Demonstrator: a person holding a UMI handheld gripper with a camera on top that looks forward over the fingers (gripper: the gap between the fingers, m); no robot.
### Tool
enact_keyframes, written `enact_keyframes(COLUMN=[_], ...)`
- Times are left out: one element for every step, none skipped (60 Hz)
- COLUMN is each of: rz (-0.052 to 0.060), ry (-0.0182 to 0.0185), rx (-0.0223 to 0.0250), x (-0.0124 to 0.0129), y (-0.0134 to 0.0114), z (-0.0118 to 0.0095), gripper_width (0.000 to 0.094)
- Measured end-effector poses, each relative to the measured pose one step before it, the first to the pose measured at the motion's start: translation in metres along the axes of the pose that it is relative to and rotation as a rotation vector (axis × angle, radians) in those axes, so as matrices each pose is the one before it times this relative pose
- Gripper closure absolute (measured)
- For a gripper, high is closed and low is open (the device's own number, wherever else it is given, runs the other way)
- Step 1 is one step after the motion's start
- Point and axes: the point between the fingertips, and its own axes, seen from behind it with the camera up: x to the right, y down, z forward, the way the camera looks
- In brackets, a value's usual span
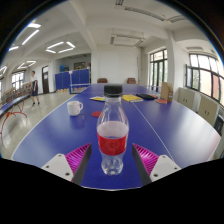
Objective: Pour water
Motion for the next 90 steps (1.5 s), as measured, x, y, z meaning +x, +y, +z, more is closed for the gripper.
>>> enact_keyframes(rz=[0.0046, 0.0038, 0.0017, 0.0006, -0.0009, -0.0025, -0.0056, -0.0076, -0.0095, -0.0084, -0.0008, 0.0030, 0.0059, 0.0047, 0.0036, 0.0034, 0.0027, 0.0034, 0.0033, 0.0005, -0.0011, -0.0027, -0.0052, -0.0053, -0.0027, -0.0042, -0.0035, -0.0023, -0.0012, -0.0017, -0.0047, -0.0061, -0.0063, -0.0061, -0.0071, -0.0113, -0.0119, -0.0127, -0.0130, -0.0147, -0.0172, -0.0195, -0.0238, -0.0223, -0.0251, -0.0286, -0.0289, -0.0295, -0.0281, -0.0256, -0.0231, -0.0253, -0.0278, -0.0305, -0.0340, -0.0393, -0.0386, -0.0392, -0.0363, -0.0440, -0.0431, -0.0449, -0.0415, -0.0500, -0.0449, -0.0560, -0.0501, -0.0450, -0.0431, -0.0485, -0.0533, -0.0552, -0.0493, -0.0505, -0.0462, -0.0425, -0.0441, -0.0489, -0.0490, -0.0450, -0.0393, -0.0352, -0.0255, -0.0304, -0.0311, -0.0316, -0.0292, -0.0245, -0.0197, -0.0179], ry=[0.00708, 0.00414, 0.00412, 0.00429, 0.00479, 0.00417, 0.00455, 0.00622, 0.01301, 0.01228, 0.00599, 0.00290, -0.00023, 0.00125, 0.00401, 0.00499, 0.00462, 0.00375, 0.00202, 0.00272, 0.00113, 0.00241, 0.00199, 0.00397, 0.00641, 0.00217, -0.00091, 0.00000, 0.00482, 0.00689, 0.00511, 0.00448, 0.00686, 0.01100, 0.01086, 0.01278, 0.01198, 0.01326, 0.01578, 0.01718, 0.01663, 0.01595, 0.01826, 0.01929, 0.02044, 0.02274, 0.01903, 0.01816, 0.01837, 0.01841, 0.01602, 0.01719, 0.01679, 0.01686, 0.01661, 0.02141, 0.01832, 0.01757, 0.01387, 0.01730, 0.01359, 0.01205, 0.00948, 0.01336, 0.00508, 0.01109, 0.00823, 0.00901, 0.00719, 0.00365, 0.00007, -0.00162, -0.00493, -0.00138, 0.00185, 0.00156, -0.00041, -0.00305, -0.00330, -0.00212, -0.00115, 0.00107, -0.00696, -0.00480, -0.00684, -0.00821, -0.00575, -0.00280, -0.00150, -0.00242], rx=[0.00712, 0.00715, 0.00211, 0.00486, 0.00588, 0.00717, 0.00679, 0.00545, 0.00694, 0.00696, 0.00994, 0.00734, 0.01008, 0.00448, 0.00236, 0.00402, -0.00013, 0.00177, 0.00236, -0.00093, 0.00161, -0.00174, -0.00082, -0.00011, 0.00293, -0.00334, 0.00088, -0.00014, 0.00176, 0.00267, 0.00068, 0.00022, 0.00102, 0.00250, 0.00492, 0.00042, 0.00151, 0.00217, 0.00300, 0.00393, 0.00404, 0.00480, 0.00429, 0.00815, 0.00932, 0.01011, 0.00996, 0.01032, 0.01134, 0.01229, 0.01312, 0.01340, 0.01423, 0.01498, 0.01407, 0.01672, 0.01651, 0.01808, 0.02027, 0.02271, 0.02206, 0.02221, 0.02223, 0.02414, 0.02196, 0.02644, 0.02853, 0.03248, 0.03576, 0.03548, 0.03418, 0.03389, 0.03230, 0.03208, 0.03508, 0.03583, 0.03612, 0.03252, 0.02919, 0.02677, 0.02731, 0.03029, 0.02564, 0.02367, 0.02236, 0.01893, 0.01564, 0.01476, 0.01561, 0.01905], x=[-0.00040, -0.00022, -0.00190, -0.00092, -0.00027, -0.00050, -0.00064, 0.00013, 0.00274, 0.00241, 0.00120, -0.00065, -0.00001, 0.00029, 0.00060, 0.00075, 0.00059, 0.00025, -0.00026, 0.00008, -0.00031, 0.00006, -0.00009, 0.00403, -0.00195, -0.00039, -0.00090, -0.00019, 0.00088, 0.00183, 0.00189, 0.00215, 0.00314, 0.00463, 0.00754, 0.00525, 0.00521, 0.00559, 0.00656, 0.00711, 0.00609, 0.00595, 0.00790, 0.00693, 0.00662, 0.00354, 0.00671, 0.00666, 0.00691, 0.00581, 0.00931, 0.00484, 0.00412, 0.00344, 0.00733, -0.00195, 0.00243, 0.00185, 0.00672, -0.00563, -0.00019, 0.00002, 0.00544, -0.00703, 0.01005, -0.00785, -0.00304, -0.00256, -0.00324, -0.00451, -0.00586, -0.00621, -0.00041, -0.00181, -0.00372, -0.00387, -0.00424, -0.00550, -0.00516, -0.00415, -0.00393, -0.01114, -0.00067, -0.00514, -0.00515, -0.00565, -0.00448, -0.00353, -0.00372, -0.00367], y=[-0.00257, -0.00030, -0.00300, -0.00127, -0.00222, -0.00222, -0.00153, -0.00061, -0.00100, -0.00072, 0.00450, -0.00314, -0.00040, 0.00032, 0.00053, -0.00037, 0.00037, -0.00033, -0.00048, 0.00018, -0.00074, -0.00001, -0.00057, 0.00328, -0.00496, -0.00005, -0.00137, -0.00183, -0.00194, -0.00268, -0.00266, -0.00310, -0.00369, -0.00426, 0.00339, -0.00801, -0.00488, -0.00572, -0.00553, -0.00597, -0.00653, -0.00342, -0.01130, -0.00534, -0.00903, -0.00690, -0.00960, -0.00982, -0.01016, -0.01065, -0.01313, -0.01116, -0.01113, -0.01170, -0.01580, -0.00830, -0.01176, -0.01231, -0.01646, -0.01013, -0.01331, -0.01286, -0.01549, -0.01137, -0.01734, -0.00955, -0.01445, -0.01516, -0.01559, -0.01504, -0.01507, -0.01510, -0.01828, -0.00954, -0.01513, -0.01579, -0.01536, -0.01408, -0.01347, -0.01304, -0.01283, -0.01958, -0.00935, -0.01106, -0.01155, -0.01044, -0.00898, -0.00884, -0.00889, -0.00925], z=[0.00603, 0.00997, 0.00051, 0.00383, 0.00348, 0.00237, 0.00324, 0.00268, 0.00207, 0.00199, 0.01151, -0.00427, -0.00027, -0.00015, 0.00006, -0.00006, -0.00008, -0.00024, 0.00018, -0.00021, 0.00003, -0.00003, -0.00009, 0.00330, 0.00250, -0.00140, -0.00041, -0.00090, -0.00083, -0.00013, -0.00004, -0.00042, 0.00057, 0.00094, 0.00930, -0.00378, 0.00103, 0.00080, 0.00221, 0.00240, 0.00342, 0.00885, 0.00050, 0.00993, 0.00685, 0.01016, 0.00771, 0.00867, 0.00914, 0.00959, 0.00717, 0.01098, 0.01062, 0.01161, 0.00932, 0.01115, 0.01079, 0.01086, 0.01146, 0.00997, 0.01068, 0.00954, 0.01105, 0.00760, 0.01027, 0.00544, 0.00734, 0.00741, 0.00682, 0.00658, 0.00647, 0.00604, 0.01095, 0.00327, 0.00441, 0.00381, 0.00351, 0.00382, 0.00334, 0.00292, 0.00227, 0.00853, 0.00337, 0.00245, 0.00255, 0.00309, 0.00238, 0.00225, 0.00230, 0.00124], gripper_width=[0.0124, 0.0138, 0.0150, 0.0169, 0.0200, 0.0230, 0.0272, 0.0321, 0.0366, 0.0421, 0.0432, 0.0431, 0.0444, 0.0462, 0.0467, 0.0489, 0.0510, 0.0525, 0.0537, 0.0546, 0.0566, 0.0570, 0.0600, 0.0601, 0.0601, 0.0604, 0.0602, 0.0601, 0.0603, 0.0603, 0.0602, 0.0602, 0.0602, 0.0602, 0.0604, 0.0602, 0.0600, 0.0603, 0.0602, 0.0601, 0.0601, 0.0602, 0.0602, 0.0601, 0.0601, 0.0601, 0.0601, 0.0603, 0.0601, 0.0603, 0.0603, 0.0601, 0.0601, 0.0603, 0.0602, 0.0602, 0.0603, 0.0601, 0.0602, 0.0602, 0.0602, 0.0600, 0.0602, 0.0602, 0.0602, 0.0602, 0.0600, 0.0601, 0.0602, 0.0602, 0.0601, 0.0601, 0.0599, 0.0601, 0.0602, 0.0599, 0.0601, 0.0601, 0.0601, 0.0603, 0.0603, 0.0600, 0.0602, 0.0602, 0.0602, 0.0603, 0.0604, 0.0604, 0.0602, 0.0602])
